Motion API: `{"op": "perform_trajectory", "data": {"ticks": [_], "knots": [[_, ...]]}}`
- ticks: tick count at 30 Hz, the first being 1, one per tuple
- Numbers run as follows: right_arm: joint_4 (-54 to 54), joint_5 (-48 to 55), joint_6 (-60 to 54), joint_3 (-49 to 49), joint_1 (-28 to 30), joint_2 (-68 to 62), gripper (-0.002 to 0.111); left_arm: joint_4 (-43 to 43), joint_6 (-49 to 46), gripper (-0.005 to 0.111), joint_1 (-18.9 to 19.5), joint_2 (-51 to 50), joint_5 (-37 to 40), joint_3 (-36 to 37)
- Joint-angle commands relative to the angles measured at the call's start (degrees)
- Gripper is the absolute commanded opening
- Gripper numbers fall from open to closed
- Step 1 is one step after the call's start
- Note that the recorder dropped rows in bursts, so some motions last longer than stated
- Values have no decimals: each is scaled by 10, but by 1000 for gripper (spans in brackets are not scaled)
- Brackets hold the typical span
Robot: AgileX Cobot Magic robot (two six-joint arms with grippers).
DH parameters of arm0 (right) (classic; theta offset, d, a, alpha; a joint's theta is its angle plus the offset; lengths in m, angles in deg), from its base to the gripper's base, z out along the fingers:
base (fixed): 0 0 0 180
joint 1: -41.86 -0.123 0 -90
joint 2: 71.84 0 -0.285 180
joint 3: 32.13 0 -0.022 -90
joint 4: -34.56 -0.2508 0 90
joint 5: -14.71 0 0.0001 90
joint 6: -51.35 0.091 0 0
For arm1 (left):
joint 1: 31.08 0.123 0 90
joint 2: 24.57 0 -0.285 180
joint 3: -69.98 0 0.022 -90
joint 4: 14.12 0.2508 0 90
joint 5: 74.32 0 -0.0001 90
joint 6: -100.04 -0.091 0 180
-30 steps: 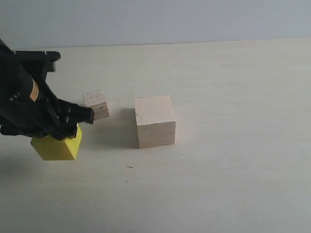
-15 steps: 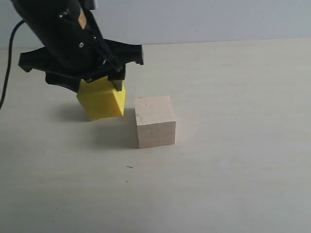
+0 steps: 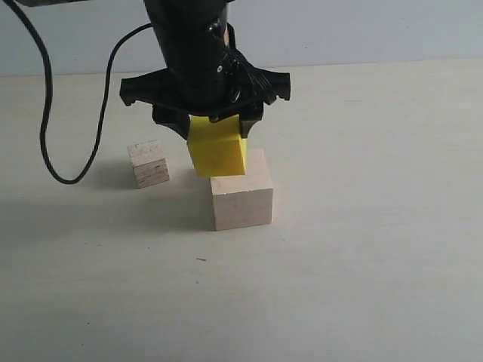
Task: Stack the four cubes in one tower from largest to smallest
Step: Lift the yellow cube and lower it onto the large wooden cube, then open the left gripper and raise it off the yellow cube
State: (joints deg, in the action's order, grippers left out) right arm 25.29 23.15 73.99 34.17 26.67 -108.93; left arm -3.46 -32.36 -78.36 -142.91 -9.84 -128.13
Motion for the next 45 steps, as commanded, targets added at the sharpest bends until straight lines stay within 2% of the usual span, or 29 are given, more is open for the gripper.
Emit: {"op": "perform_trajectory", "data": {"ticks": [1, 19, 36, 38, 40, 42, 44, 45], "knots": [[2, 0, 0, -4, -1, -1, 0, -17, 8, 0, -2, -19, -1, -27], [2, 13, 0, -4, -1, -1, 0, -12, 55, 0, -2, -63, -8, -33], [-12, 13, -1, -4, -1, -1, 0, -8, 70, 0, -2, -64, -22, -34], [-12, 13, -1, -4, -1, -1, 0, -7, 70, 7, -2, -64, -25, -34], [-12, 13, -1, -4, -1, -1, 0, -7, 70, 26, -2, -64, -30, -34], [-12, 13, -1, -4, -1, -1, 0, -7, 69, 59, -2, -64, -30, -34], [-12, 13, -1, -4, -1, -1, 0, -7, 69, 76, -2, -64, -30, -34], [-12, 13, -1, -4, -1, -1, 0, -7, 69, 78, -2, -64, -30, -34]]}}
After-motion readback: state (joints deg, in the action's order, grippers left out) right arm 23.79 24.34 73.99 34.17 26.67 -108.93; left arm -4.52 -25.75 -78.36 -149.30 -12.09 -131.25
